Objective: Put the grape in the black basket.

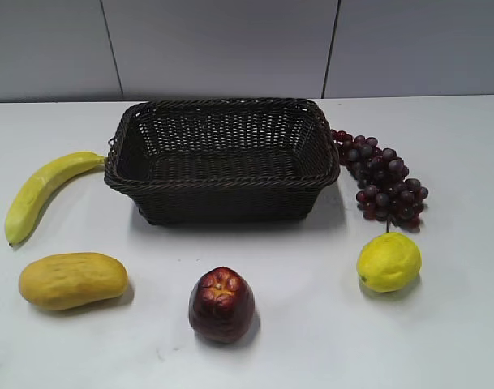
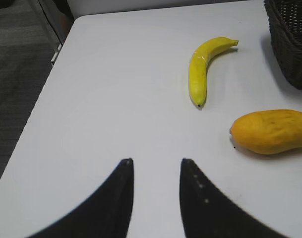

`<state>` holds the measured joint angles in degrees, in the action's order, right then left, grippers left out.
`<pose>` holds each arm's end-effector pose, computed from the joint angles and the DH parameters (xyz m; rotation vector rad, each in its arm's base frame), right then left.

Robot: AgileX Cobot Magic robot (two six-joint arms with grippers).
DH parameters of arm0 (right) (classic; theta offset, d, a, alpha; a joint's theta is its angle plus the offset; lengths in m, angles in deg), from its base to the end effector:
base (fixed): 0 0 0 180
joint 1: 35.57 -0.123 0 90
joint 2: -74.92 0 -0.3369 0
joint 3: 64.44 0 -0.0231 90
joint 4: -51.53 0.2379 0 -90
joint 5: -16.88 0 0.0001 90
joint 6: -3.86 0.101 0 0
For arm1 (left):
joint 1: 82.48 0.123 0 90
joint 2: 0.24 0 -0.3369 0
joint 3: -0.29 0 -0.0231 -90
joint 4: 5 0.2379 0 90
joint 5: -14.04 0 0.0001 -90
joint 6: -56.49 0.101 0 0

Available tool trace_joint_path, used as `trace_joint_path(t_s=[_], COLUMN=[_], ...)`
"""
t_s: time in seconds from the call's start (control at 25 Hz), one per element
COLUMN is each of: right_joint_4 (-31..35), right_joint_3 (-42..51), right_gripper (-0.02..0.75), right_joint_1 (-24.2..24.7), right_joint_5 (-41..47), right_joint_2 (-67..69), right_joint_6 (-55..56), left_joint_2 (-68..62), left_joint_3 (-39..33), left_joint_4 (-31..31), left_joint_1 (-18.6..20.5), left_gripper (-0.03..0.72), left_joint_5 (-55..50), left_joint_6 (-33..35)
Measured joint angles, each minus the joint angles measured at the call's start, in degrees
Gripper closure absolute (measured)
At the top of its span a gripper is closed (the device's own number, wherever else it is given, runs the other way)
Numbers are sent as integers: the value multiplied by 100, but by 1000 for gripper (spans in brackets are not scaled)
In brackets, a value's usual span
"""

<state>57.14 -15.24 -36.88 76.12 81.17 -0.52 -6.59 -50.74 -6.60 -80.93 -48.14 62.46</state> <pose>-0.0607 0.0071 0.2717 -0.1031 1.9963 0.0819 -0.0590 -0.0041 0.2581 0.0819 2.0851 0.0461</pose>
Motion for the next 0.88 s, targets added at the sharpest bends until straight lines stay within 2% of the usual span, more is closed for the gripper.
trace_joint_path(t_s=[0.88], right_joint_4=[27], right_joint_3=[-8], right_gripper=[275], right_joint_1=[0], right_joint_5=[-30], right_joint_2=[0], right_joint_6=[73], left_joint_2=[0], left_joint_3=[0], left_joint_4=[0], left_joint_1=[0], left_gripper=[458], left_joint_5=[0], left_joint_6=[0])
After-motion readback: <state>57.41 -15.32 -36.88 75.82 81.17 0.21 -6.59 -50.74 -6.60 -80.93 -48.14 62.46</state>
